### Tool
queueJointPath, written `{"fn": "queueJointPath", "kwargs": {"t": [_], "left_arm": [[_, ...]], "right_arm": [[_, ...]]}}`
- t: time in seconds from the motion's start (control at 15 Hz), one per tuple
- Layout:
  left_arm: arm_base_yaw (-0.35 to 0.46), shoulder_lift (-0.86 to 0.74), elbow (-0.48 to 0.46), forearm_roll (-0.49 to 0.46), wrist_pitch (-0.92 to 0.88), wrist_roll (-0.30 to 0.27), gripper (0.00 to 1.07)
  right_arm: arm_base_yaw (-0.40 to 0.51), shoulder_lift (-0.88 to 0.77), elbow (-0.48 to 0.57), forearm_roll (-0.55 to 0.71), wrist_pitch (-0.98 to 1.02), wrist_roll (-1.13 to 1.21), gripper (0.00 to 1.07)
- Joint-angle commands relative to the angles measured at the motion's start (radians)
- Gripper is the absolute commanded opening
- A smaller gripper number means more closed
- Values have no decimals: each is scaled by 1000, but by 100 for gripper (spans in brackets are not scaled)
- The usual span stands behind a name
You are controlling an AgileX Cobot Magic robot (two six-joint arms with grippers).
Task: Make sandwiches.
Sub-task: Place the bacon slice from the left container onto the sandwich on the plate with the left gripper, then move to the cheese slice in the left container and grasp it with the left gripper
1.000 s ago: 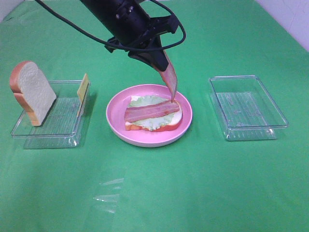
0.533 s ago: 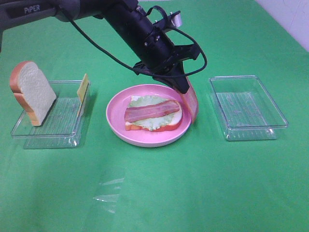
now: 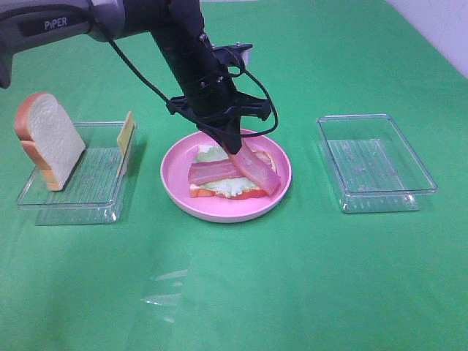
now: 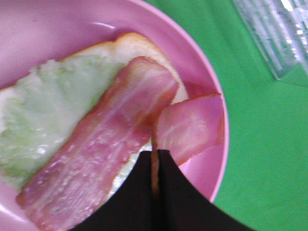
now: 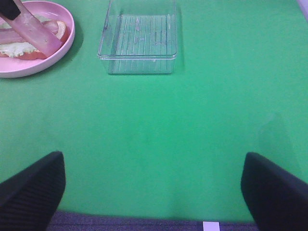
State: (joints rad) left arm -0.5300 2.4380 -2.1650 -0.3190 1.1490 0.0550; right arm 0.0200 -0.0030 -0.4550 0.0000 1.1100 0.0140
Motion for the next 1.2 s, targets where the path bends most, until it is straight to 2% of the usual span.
{"fn": "queueJointPath", "kwargs": {"t": [0.07,0.13,0.4,0.47,0.53,0.6,0.67,0.73,0.93,1.2], "left_arm": [[-3,2,-5,69,-3,-73,0],[-3,2,-5,82,-2,-97,0],[-3,2,-5,107,-3,-126,1],[-3,2,-5,116,-1,-128,3],[-3,2,-5,130,0,-134,10],[-3,2,-5,142,-2,-157,21],[-3,2,-7,161,-4,-195,42],[-4,1,-54,212,46,-257,103],[-4,-31,-126,218,157,-250,101],[-3,-146,-119,221,167,-251,101]], "right_arm": [[2,-30,2,5,-3,-6,94],[2,-30,2,5,-3,-6,94],[2,-30,2,5,-3,-6,94],[2,-30,2,5,-3,-6,94],[2,-30,2,5,-3,-6,94],[2,-30,2,5,-3,-6,94],[2,-30,2,5,-3,-6,94],[2,-30,2,5,-3,-6,94],[2,-30,2,5,-3,-6,94],[2,-30,2,5,-3,-6,94]]}}
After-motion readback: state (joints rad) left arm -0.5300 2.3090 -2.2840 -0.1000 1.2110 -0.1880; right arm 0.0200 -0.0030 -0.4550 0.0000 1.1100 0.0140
